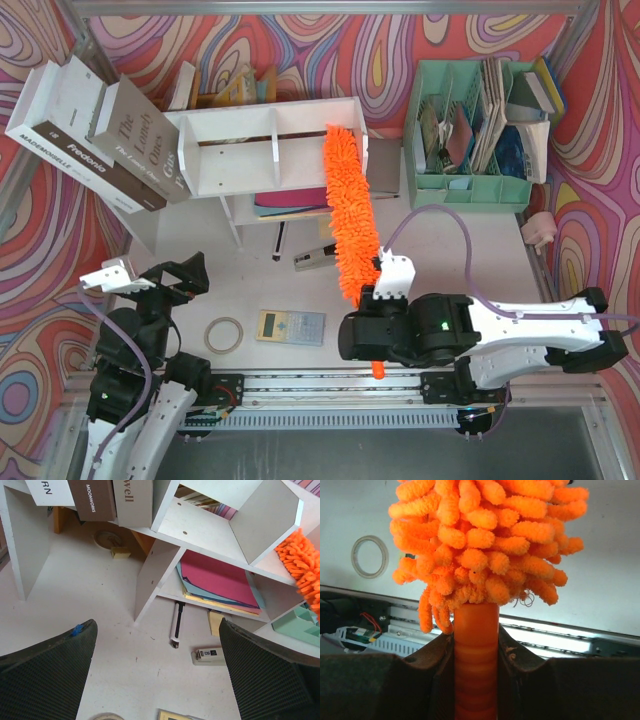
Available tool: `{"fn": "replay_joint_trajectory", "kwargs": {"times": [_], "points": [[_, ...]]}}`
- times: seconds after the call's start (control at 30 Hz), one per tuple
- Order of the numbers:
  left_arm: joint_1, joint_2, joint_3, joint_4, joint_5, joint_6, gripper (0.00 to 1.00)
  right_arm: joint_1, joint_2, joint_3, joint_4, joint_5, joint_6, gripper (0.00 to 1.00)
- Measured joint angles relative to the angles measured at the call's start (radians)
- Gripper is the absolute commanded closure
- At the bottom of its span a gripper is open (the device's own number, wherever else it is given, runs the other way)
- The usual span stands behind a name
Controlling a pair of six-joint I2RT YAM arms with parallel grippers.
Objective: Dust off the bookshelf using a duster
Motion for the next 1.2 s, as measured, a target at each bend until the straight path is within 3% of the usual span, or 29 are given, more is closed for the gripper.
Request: {"fn": "replay_joint_trajectory", "kwargs": {"times": [0.17, 0.43, 0.63, 1.2], "points": [[0.000, 0.000, 0.000, 0.000, 0.000, -0.002, 0.02, 0.000, -0.010, 0.025, -0.051, 0.015, 0.004, 1.00], [0.000, -0.012, 0.000, -0.004, -0.003, -0.003, 0.02, -0.012, 0.125, 0.105, 0.145, -0.016, -0.195, 1.00], [0.000, -0.022, 0.000, -0.005, -0.004, -0.003, 0.02, -0.114, 0.140, 0.105, 0.224, -0.096, -0.299, 1.00], [0.000, -0.024, 0.000, -0.007, -0.008, -0.007, 0.02, -0.118, 0.116, 0.107, 0.122, -0.154, -0.330, 1.00]]}}
